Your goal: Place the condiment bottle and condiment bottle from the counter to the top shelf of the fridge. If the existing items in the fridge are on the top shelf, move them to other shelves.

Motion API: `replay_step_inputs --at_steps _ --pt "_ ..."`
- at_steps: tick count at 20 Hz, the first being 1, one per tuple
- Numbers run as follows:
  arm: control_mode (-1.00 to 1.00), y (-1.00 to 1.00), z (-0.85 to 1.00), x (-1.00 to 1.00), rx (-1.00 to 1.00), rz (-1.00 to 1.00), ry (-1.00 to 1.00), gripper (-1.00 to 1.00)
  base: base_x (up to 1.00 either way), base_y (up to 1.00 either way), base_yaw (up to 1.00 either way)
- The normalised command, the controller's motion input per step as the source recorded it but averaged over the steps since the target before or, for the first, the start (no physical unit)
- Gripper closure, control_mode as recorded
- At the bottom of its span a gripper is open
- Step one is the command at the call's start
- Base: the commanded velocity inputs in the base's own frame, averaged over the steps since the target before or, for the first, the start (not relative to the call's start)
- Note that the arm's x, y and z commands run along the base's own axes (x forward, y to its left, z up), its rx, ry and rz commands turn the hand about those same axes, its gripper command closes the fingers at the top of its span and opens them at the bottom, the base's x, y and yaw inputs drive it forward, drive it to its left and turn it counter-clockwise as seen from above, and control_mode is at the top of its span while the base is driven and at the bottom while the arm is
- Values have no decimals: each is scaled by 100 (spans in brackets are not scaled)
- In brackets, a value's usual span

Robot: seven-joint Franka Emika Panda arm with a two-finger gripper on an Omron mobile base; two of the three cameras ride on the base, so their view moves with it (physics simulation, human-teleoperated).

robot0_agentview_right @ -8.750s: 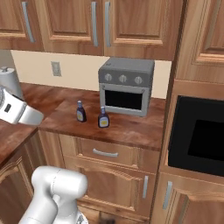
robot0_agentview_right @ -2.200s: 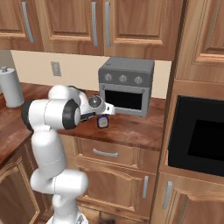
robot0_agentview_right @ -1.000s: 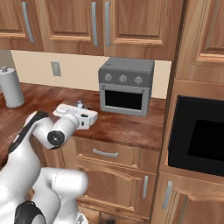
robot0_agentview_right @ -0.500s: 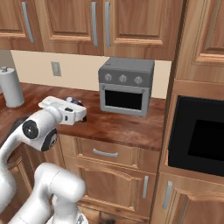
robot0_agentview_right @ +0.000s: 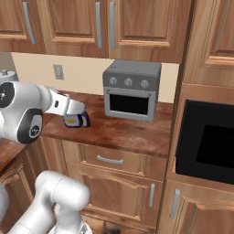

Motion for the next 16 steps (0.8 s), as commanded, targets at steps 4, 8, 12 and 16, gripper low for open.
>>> replay_step_inputs --at_steps 4,8,12,16 --pt "-100 -4 0 -66 0 0 1 100 0 0 0" --pt "100 0 0 0 0 0 0 100 -100 -57 -7" --pt "100 0 0 0 0 0 0 100 -100 -100 -24" --pt "100 0 0 0 0 0 0 100 -94 -100 -25"
